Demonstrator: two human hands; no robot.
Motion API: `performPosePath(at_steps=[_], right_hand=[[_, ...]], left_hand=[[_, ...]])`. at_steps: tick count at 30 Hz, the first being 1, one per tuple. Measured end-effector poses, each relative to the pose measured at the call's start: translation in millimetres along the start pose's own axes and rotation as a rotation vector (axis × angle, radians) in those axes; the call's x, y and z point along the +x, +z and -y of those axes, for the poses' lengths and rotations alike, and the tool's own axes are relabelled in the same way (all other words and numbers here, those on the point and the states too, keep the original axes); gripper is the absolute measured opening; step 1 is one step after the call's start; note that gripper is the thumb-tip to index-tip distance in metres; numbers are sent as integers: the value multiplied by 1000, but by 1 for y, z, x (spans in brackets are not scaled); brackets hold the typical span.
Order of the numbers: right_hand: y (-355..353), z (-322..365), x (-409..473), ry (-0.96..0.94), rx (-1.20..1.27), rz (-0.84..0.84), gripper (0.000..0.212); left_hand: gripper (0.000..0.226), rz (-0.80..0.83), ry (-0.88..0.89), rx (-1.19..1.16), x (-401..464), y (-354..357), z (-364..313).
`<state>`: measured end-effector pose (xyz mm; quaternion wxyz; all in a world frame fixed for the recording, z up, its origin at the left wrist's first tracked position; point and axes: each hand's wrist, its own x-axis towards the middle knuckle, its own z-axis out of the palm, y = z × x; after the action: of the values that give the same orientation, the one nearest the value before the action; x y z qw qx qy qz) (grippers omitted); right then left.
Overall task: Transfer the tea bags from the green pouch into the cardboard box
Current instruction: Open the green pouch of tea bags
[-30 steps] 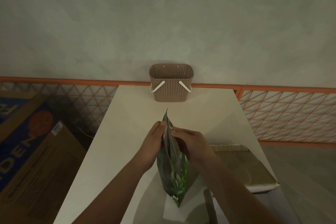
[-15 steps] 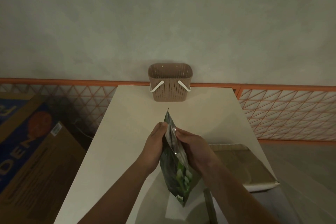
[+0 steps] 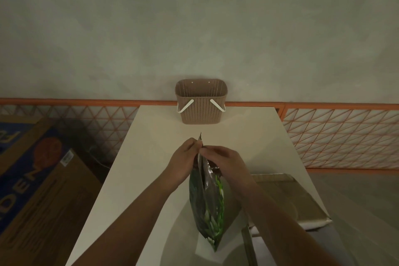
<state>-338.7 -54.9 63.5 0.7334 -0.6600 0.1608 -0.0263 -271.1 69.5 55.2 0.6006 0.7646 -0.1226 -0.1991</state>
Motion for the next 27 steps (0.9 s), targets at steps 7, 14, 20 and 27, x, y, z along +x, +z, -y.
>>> performPosePath(at_steps=[7, 14, 20, 27], right_hand=[[-5, -8, 3, 59, 152, 26, 19], [0, -17, 5, 168, 304, 25, 23], [0, -26, -1, 197, 469, 89, 30], [6, -13, -9, 69, 140, -20, 21]], left_hand=[[32, 51, -28, -86, -6, -2, 7], [33, 12, -55, -209, -10, 7, 9], [34, -89, -217, -520, -17, 18, 10], [38, -83, -125, -252, -18, 16, -2]])
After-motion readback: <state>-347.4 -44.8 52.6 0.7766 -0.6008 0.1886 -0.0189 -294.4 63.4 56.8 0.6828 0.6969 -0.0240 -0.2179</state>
